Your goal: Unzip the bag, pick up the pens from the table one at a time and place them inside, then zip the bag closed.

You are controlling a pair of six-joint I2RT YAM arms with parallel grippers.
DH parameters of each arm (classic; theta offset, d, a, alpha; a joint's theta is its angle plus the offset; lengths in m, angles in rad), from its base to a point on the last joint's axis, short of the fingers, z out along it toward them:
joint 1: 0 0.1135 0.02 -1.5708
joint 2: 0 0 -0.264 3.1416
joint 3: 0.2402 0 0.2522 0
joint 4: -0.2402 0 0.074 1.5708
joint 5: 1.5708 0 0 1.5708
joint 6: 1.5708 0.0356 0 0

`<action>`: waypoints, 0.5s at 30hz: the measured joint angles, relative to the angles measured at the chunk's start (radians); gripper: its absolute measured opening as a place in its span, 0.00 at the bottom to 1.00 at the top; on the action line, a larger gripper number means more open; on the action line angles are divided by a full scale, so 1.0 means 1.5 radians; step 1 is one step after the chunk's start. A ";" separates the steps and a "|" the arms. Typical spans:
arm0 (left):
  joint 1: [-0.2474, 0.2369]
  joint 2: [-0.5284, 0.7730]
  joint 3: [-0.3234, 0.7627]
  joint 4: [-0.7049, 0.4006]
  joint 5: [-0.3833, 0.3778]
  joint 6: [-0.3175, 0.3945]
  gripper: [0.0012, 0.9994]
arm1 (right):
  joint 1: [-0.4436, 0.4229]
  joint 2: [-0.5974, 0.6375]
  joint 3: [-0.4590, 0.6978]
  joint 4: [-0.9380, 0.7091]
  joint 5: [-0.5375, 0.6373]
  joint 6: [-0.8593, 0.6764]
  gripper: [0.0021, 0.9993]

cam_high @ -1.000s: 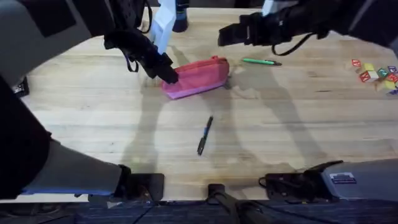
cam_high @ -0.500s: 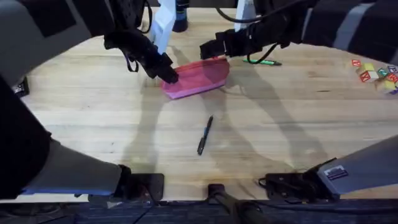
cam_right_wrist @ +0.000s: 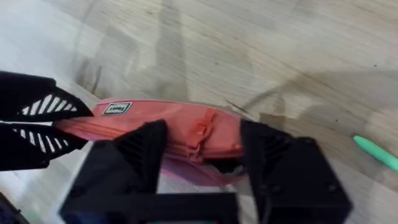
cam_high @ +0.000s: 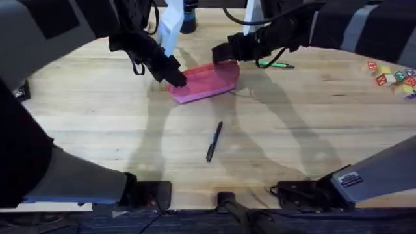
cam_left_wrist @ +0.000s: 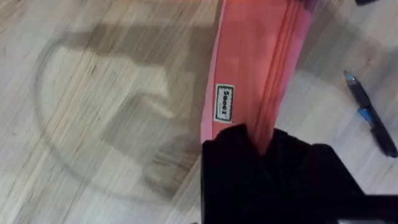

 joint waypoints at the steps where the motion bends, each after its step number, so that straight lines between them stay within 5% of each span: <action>1: 0.000 0.000 0.000 0.000 0.000 0.000 0.04 | 0.000 0.000 0.000 0.000 0.000 0.000 0.63; 7: 0.000 0.000 0.000 -0.001 0.000 0.000 0.04 | -0.002 0.000 0.000 -0.001 0.003 0.000 0.37; 11: 0.000 0.000 0.000 -0.001 0.000 0.000 0.04 | -0.001 0.000 0.000 0.000 0.000 0.002 0.05; 15: 0.000 0.000 0.000 -0.001 0.000 0.000 0.04 | -0.001 0.000 0.000 0.000 0.000 0.002 0.03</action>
